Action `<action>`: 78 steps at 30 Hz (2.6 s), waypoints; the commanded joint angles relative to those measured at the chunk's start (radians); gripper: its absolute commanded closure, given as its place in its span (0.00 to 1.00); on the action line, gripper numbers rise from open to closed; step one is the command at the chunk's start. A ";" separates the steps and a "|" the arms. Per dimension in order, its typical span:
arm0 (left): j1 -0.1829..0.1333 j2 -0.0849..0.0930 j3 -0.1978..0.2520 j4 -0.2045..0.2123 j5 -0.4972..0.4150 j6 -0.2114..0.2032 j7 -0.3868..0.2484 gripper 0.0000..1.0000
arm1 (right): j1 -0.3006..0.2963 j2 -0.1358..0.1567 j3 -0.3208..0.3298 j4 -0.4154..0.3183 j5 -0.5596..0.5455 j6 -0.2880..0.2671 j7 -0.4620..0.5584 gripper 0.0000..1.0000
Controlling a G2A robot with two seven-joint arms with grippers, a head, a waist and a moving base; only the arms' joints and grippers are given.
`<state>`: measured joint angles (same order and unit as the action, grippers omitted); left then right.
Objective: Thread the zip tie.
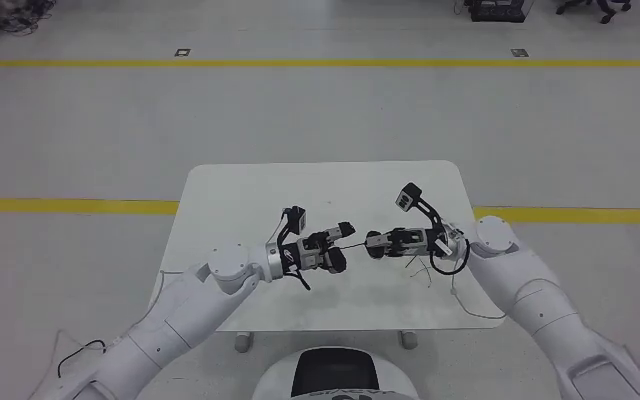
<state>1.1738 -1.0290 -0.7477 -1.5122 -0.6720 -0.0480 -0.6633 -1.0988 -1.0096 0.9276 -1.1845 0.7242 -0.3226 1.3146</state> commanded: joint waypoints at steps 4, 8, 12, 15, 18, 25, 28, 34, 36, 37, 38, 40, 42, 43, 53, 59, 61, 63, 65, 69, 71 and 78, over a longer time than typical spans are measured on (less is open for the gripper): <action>0.001 -0.004 -0.001 0.007 -0.003 0.002 -0.008 0.00 | -0.007 -0.003 0.007 -0.005 -0.003 -0.002 -0.008 1.00; 0.003 -0.006 -0.001 0.009 -0.001 0.002 -0.017 0.00 | -0.009 -0.007 0.006 -0.008 -0.008 0.000 -0.010 1.00; 0.003 -0.008 -0.002 0.008 0.000 0.003 -0.025 0.00 | -0.008 -0.012 0.004 -0.006 -0.013 0.003 -0.011 1.00; 0.004 -0.010 -0.004 0.007 -0.002 0.001 -0.029 0.02 | -0.006 -0.015 0.003 -0.004 -0.017 0.005 -0.010 1.00; 0.005 -0.011 -0.005 0.007 -0.003 -0.001 -0.034 0.12 | -0.006 -0.017 0.005 -0.001 -0.019 0.004 -0.013 1.00; 0.007 -0.014 -0.008 0.007 0.004 0.004 -0.040 0.30 | -0.009 -0.022 0.014 0.003 -0.015 0.000 -0.005 1.00; 0.009 -0.015 -0.010 0.007 0.002 0.002 -0.041 0.38 | -0.009 -0.024 0.014 0.004 -0.016 0.003 0.002 1.00; 0.011 -0.018 -0.015 0.010 -0.002 0.000 -0.047 0.51 | -0.007 -0.030 0.014 0.013 -0.018 0.014 0.010 1.00; 0.012 -0.019 -0.017 0.012 -0.007 -0.002 -0.050 0.53 | -0.005 -0.031 0.014 0.017 -0.018 0.019 0.012 1.00; 0.013 -0.019 -0.019 0.012 -0.010 -0.003 -0.053 0.54 | -0.004 -0.032 0.015 0.021 -0.019 0.021 0.011 1.00; 0.014 -0.019 -0.020 0.013 -0.010 -0.004 -0.055 0.56 | -0.003 -0.032 0.016 0.024 -0.020 0.023 0.011 1.00; 0.016 -0.019 -0.023 0.013 -0.011 -0.005 -0.060 0.62 | -0.002 -0.033 0.018 0.031 -0.023 0.029 0.011 1.00; 0.017 -0.019 -0.026 0.013 -0.012 -0.005 -0.066 0.65 | 0.000 -0.033 0.021 0.037 -0.027 0.036 0.015 1.00; 0.017 -0.019 -0.027 0.013 -0.012 -0.006 -0.069 0.69 | 0.001 -0.033 0.022 0.038 -0.029 0.038 0.018 1.00; 0.025 -0.019 -0.046 0.010 -0.022 -0.016 -0.088 0.73 | 0.014 -0.035 0.024 0.068 -0.053 0.091 0.055 1.00; 0.029 -0.019 -0.048 0.006 -0.010 -0.018 -0.104 0.74 | 0.027 -0.041 0.010 0.079 -0.075 0.096 0.075 1.00; 0.029 -0.020 -0.047 0.004 -0.006 -0.018 -0.105 0.75 | 0.029 -0.042 0.004 0.078 -0.077 0.093 0.075 1.00; 0.028 -0.021 -0.046 0.003 -0.002 -0.017 -0.107 0.75 | 0.031 -0.042 -0.001 0.077 -0.081 0.090 0.075 1.00; 0.027 -0.021 -0.046 0.002 0.005 -0.015 -0.108 0.75 | 0.033 -0.041 -0.005 0.074 -0.082 0.086 0.075 1.00; 0.028 -0.022 -0.043 -0.001 0.019 -0.005 -0.097 0.74 | 0.036 -0.040 -0.010 0.074 -0.085 0.083 0.075 1.00; 0.027 -0.023 -0.041 -0.001 0.023 -0.003 -0.097 0.75 | 0.037 -0.039 -0.013 0.073 -0.086 0.082 0.075 1.00; 0.025 -0.027 -0.038 -0.001 0.035 0.004 -0.092 0.86 | 0.041 -0.037 -0.023 0.066 -0.086 0.082 0.075 1.00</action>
<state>1.1989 -1.0551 -0.7863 -1.5130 -0.6380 -0.0448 -0.7562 -1.0582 -1.0470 0.9062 -1.1184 0.6381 -0.2411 1.3900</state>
